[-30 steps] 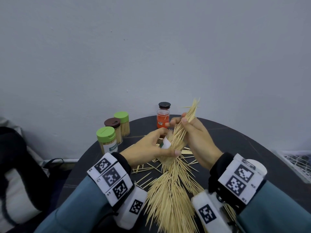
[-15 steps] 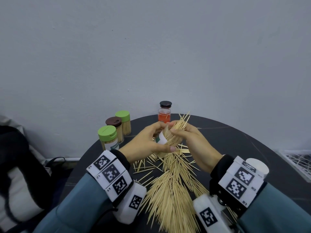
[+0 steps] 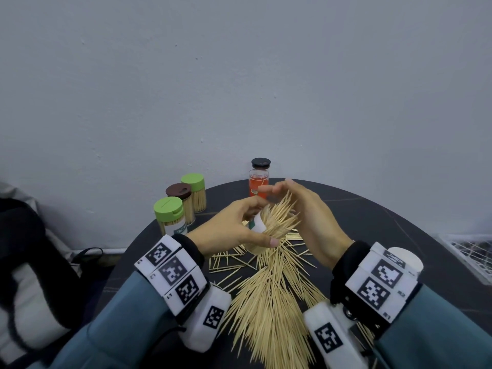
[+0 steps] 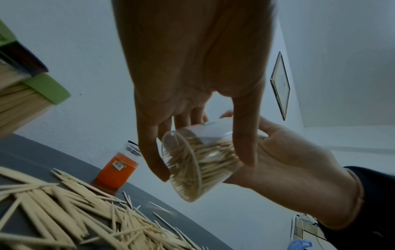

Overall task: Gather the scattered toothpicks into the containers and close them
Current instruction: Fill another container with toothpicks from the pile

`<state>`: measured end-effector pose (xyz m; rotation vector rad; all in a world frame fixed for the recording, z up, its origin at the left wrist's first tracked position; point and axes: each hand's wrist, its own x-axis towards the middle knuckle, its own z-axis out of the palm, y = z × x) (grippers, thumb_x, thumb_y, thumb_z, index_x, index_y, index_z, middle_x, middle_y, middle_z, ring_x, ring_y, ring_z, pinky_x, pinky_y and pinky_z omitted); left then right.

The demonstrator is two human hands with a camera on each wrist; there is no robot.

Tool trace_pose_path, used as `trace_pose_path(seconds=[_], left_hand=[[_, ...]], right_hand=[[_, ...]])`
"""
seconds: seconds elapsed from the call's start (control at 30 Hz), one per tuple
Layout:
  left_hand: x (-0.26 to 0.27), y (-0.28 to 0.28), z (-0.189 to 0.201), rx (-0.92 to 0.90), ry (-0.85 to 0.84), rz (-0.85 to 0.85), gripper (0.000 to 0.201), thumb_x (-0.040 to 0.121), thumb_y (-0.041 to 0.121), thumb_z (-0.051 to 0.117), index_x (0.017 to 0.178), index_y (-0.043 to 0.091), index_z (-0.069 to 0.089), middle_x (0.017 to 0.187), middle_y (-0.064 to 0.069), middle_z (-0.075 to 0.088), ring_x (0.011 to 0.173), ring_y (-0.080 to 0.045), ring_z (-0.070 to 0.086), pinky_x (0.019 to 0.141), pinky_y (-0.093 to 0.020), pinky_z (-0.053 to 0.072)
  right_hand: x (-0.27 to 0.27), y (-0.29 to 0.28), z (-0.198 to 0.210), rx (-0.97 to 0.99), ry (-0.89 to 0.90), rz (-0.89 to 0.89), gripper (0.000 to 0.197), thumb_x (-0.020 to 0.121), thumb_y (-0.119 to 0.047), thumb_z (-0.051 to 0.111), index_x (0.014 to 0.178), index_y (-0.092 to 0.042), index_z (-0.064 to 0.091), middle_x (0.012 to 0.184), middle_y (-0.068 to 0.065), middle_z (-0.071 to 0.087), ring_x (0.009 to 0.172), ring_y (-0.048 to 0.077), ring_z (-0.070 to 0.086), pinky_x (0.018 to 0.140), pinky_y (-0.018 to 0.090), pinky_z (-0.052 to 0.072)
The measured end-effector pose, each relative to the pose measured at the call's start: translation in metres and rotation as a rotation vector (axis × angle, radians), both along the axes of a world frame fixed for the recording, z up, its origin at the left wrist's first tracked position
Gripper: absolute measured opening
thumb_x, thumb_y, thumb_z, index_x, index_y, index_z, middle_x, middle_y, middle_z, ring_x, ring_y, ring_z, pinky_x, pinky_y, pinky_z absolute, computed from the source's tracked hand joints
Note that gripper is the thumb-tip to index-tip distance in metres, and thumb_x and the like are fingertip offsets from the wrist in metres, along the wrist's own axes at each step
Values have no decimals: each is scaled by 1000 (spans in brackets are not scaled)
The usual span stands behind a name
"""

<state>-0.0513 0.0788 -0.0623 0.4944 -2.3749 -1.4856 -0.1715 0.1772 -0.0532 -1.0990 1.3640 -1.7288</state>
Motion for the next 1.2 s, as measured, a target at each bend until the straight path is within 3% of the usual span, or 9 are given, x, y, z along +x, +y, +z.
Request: trace_pose_path(seconds=[0.13,0.27,0.4,0.5,0.6,0.73,0.93,1.1,1.2], left_hand=[[0,1,0,41,16,28,66,61,29,85,119,16,56,115,0,68,109,-13,62,103,-39,44],[-1,1,1,148,63,107,53,74,12,79,121,9,54,115,-12,67,107,-25,64,94,-39,51],[-1,0,3,165,78,133,49,76,7,74,121,9,55,113,-10,68,101,-21,64,90,-37,51],[0,-1,3,161,95,155,53,72,10,76,120,9,55,112,-9,68,101,-21,64,90,-36,51],[1,-2,3,167,108,193,62,62,17,79,119,10,56,113,-9,68,105,-25,64,91,-39,52],[1,-6,2,152,122,253,54,69,6,79,117,12,56,109,-6,68,95,-16,63,75,-25,50],[1,-9,2,170,126,299,53,68,1,79,116,11,57,110,-6,67,97,-17,62,84,-31,52],[0,-11,1,168,120,288,54,69,1,80,116,12,56,111,-7,66,97,-15,62,79,-25,50],[1,-13,2,167,126,295,55,68,1,80,116,11,55,112,-8,66,100,-17,62,84,-28,50]], right_hand=[[-3,0,-1,-39,-18,-35,41,100,-20,33,71,-18,62,104,5,71,100,22,64,95,43,47],[-1,1,-4,-15,26,-8,31,100,-16,33,80,-11,57,110,1,69,93,11,66,87,26,46],[-2,1,-3,-39,23,-18,29,100,-17,32,96,-14,61,113,-1,68,104,9,62,94,24,44],[-5,4,3,-19,-20,-46,19,101,-21,32,105,-19,50,113,-5,68,105,0,60,84,15,40],[-10,5,7,65,0,-98,13,100,-22,37,106,-20,48,107,-9,69,100,-8,57,82,16,35],[-22,4,7,405,264,-142,22,92,-18,54,114,-15,52,111,0,62,91,4,56,72,20,39],[-22,-2,-4,1076,961,84,56,87,-46,57,124,-3,52,117,9,57,107,21,54,79,26,42],[-15,-23,-10,1149,1166,-21,75,83,-56,57,135,-5,39,139,13,41,127,26,39,102,37,39],[-13,-37,-9,1163,1187,-12,84,82,-62,53,140,-4,32,142,13,37,130,25,38,102,35,37]])
